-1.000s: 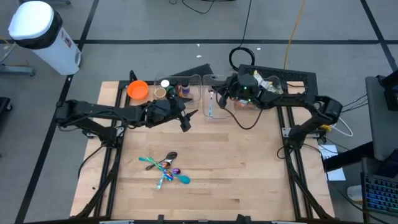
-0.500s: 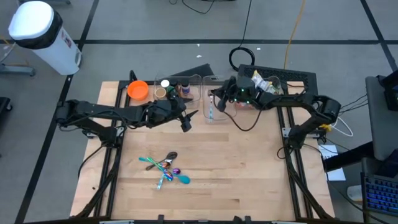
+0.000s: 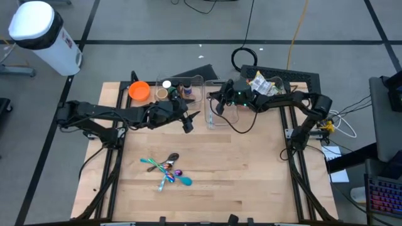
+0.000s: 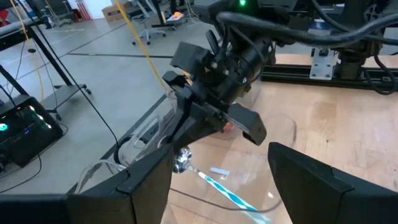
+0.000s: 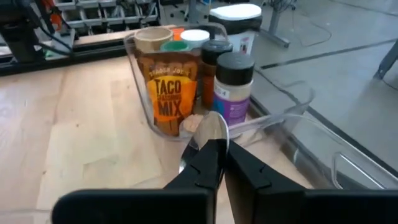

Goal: Pick & Place Food Item
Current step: Put the right blue pattern spoon into the center transparent bin, then put the blue pattern spoon into the center transparent bin

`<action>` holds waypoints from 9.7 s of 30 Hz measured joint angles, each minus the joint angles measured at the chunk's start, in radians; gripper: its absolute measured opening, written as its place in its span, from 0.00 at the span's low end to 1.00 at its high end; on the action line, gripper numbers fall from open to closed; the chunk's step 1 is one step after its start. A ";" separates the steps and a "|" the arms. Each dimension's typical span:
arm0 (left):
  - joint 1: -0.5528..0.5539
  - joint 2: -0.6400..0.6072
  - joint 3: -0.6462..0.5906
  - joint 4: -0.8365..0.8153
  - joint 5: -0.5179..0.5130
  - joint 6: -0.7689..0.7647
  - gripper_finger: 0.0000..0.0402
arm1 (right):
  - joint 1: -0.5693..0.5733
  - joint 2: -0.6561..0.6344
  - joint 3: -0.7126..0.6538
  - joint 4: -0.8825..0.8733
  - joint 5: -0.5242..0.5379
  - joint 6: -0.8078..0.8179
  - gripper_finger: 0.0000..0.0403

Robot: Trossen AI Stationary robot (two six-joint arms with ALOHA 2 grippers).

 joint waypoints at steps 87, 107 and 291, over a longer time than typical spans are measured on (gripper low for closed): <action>-0.571 0.327 0.000 -0.726 0.755 -1.387 0.06 | 0.716 -0.687 -0.428 0.090 0.259 0.110 0.53; -0.502 0.134 0.000 -0.723 0.714 -1.317 0.06 | 0.716 -0.687 -0.428 0.087 0.259 0.110 0.53; -0.177 -0.108 0.000 -0.310 -0.071 -0.084 0.53 | -0.020 -0.396 -0.118 -0.330 -0.080 -0.048 0.00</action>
